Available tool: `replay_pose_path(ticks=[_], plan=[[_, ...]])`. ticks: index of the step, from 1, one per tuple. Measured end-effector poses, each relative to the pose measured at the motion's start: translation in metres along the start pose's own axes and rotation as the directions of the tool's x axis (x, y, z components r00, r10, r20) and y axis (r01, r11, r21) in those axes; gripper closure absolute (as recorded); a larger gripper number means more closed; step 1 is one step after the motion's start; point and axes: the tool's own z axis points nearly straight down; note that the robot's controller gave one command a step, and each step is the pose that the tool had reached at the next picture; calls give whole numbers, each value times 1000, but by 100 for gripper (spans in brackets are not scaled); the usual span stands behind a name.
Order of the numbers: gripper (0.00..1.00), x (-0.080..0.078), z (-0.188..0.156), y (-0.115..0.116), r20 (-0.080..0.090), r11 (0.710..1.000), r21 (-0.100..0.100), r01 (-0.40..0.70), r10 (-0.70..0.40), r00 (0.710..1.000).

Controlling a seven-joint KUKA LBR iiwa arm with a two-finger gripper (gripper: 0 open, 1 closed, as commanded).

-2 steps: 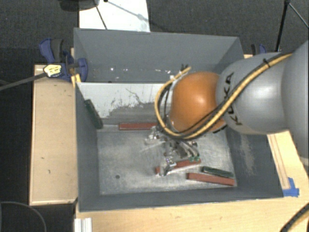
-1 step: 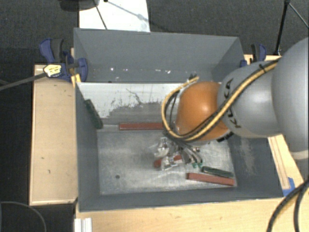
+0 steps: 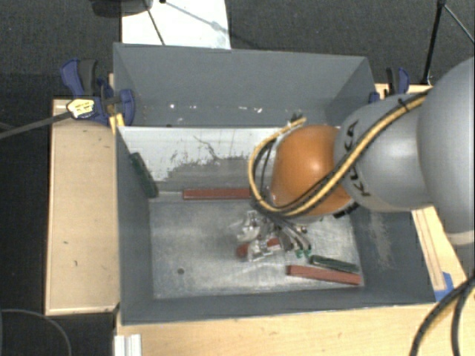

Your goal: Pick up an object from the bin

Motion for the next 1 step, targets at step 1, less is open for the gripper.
replay_pose_path(ticks=[1], plan=[[100,-8,-143,-25,5,1000,1,8,-8,1000]])
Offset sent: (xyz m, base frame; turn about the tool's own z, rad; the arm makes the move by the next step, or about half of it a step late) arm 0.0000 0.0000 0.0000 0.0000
